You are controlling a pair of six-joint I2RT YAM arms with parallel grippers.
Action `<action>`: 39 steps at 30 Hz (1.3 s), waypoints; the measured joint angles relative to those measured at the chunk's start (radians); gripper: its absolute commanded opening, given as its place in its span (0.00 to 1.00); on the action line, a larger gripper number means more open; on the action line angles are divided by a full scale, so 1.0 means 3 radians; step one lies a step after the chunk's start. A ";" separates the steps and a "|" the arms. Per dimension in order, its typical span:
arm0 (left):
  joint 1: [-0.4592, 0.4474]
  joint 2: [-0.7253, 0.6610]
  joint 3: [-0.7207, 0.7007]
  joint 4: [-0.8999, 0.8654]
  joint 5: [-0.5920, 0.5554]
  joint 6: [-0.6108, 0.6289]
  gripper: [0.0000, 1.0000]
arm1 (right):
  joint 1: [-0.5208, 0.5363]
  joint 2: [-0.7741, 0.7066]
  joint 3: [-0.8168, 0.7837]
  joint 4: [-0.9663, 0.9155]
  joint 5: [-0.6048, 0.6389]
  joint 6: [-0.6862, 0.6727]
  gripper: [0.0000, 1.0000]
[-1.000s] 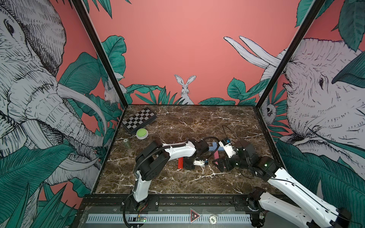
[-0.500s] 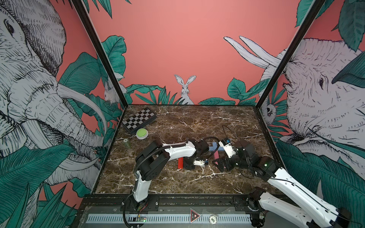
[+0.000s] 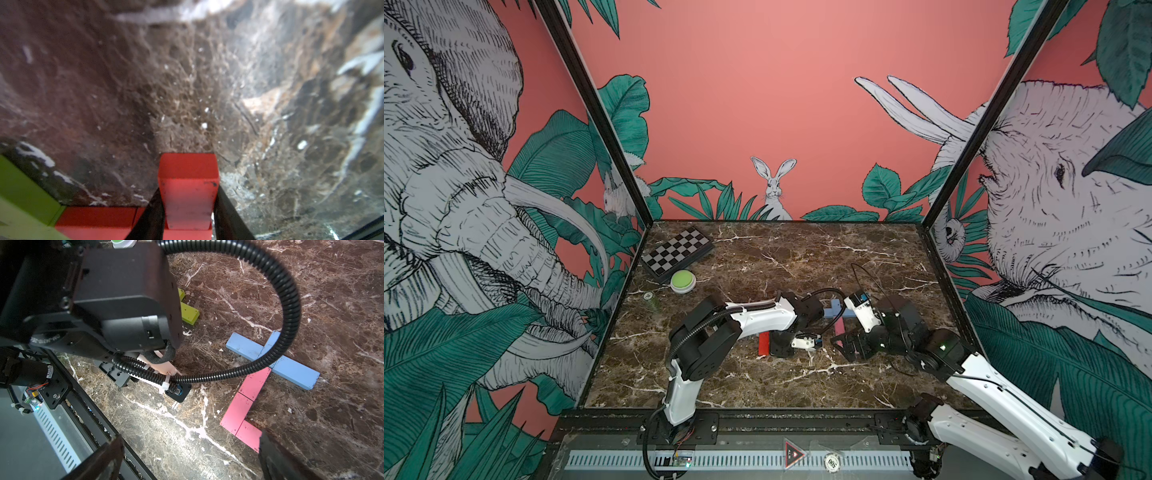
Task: Assemble the letter t with building blocks
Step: Adjust the building block at the center of the board.
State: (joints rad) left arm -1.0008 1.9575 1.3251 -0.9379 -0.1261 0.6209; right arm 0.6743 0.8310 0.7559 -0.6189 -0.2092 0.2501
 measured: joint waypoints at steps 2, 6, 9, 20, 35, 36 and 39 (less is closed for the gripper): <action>-0.0001 0.0000 -0.0001 0.0001 0.0000 0.0001 0.39 | 0.0000 0.0001 0.0000 0.0000 0.0001 0.0000 0.98; -0.0003 0.0000 -0.0004 0.0004 -0.0004 0.0001 0.39 | 0.0000 0.0014 0.0000 0.0000 0.0001 -0.0001 0.98; -0.0005 0.0000 -0.0008 0.0008 -0.0009 0.0001 0.39 | 0.0000 0.0018 0.0000 0.0000 0.0003 -0.0001 0.98; -0.0006 -0.0043 -0.0053 0.0094 -0.0108 0.0000 0.56 | 0.0000 0.0019 0.0000 0.0000 0.0001 -0.0001 0.98; -0.0006 -0.0079 -0.0078 0.0145 -0.0123 -0.0066 0.64 | 0.0000 0.0011 0.0000 0.0000 0.0000 -0.0013 0.98; -0.0006 -0.0089 -0.0089 0.0159 -0.0113 -0.0081 0.64 | 0.0000 0.0006 0.0000 0.0000 0.0000 -0.0013 0.98; -0.0005 -0.0126 -0.0114 0.0206 -0.0078 -0.0117 0.67 | 0.0000 -0.0015 0.0000 0.0000 0.0000 -0.0013 0.98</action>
State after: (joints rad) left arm -1.0023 1.9198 1.2907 -0.8761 -0.1493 0.5858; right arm 0.6743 0.8265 0.7559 -0.6189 -0.2092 0.2462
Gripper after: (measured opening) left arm 0.658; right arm 0.983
